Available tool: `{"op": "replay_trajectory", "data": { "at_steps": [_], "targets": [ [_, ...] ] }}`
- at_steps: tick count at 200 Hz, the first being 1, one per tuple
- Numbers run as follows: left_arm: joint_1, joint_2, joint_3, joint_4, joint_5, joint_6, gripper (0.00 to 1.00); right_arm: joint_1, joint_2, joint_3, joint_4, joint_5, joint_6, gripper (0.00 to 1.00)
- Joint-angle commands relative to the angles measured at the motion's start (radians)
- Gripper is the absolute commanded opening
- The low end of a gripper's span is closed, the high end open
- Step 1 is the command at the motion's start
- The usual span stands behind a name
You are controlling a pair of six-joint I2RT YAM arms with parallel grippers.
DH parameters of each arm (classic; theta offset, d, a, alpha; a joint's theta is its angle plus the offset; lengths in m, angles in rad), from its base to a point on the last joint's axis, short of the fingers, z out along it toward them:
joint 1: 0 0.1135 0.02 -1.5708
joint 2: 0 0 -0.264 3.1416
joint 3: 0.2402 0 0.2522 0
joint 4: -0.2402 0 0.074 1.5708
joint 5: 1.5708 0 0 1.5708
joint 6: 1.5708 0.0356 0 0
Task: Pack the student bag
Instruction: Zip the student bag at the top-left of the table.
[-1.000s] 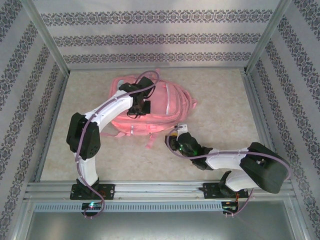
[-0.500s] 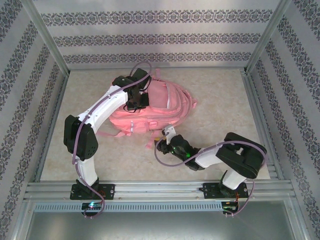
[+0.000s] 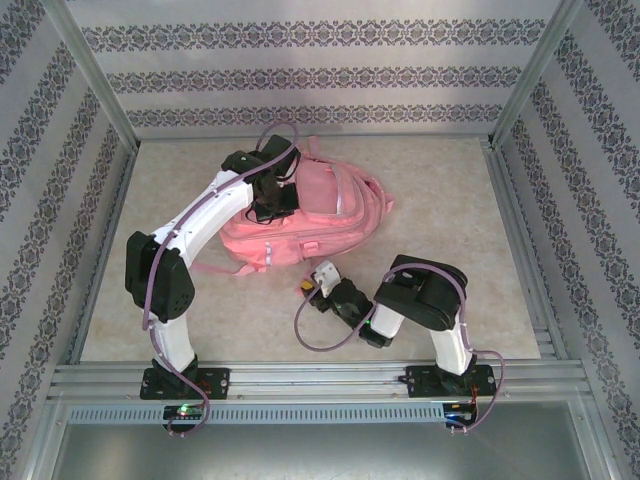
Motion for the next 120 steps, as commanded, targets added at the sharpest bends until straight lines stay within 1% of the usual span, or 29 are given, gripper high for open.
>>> {"op": "replay_trajectory", "data": {
  "at_steps": [1, 30, 68, 120],
  "targets": [
    [0.006, -0.064, 0.04, 0.062, 0.045, -0.03, 0.0, 0.013, 0.023, 0.04, 0.088, 0.069, -0.037, 0.53],
    [0.004, -0.06, 0.037, 0.064, 0.05, -0.028, 0.0, 0.007, 0.04, 0.07, 0.089, 0.117, -0.052, 0.52],
    [0.008, -0.059, 0.028, 0.068, 0.053, -0.027, 0.0, -0.018, 0.065, 0.086, 0.076, 0.159, -0.024, 0.49],
    [0.021, -0.054, 0.032, 0.07, 0.068, -0.021, 0.0, -0.045, 0.104, 0.085, 0.083, 0.153, 0.028, 0.46]
  ]
}}
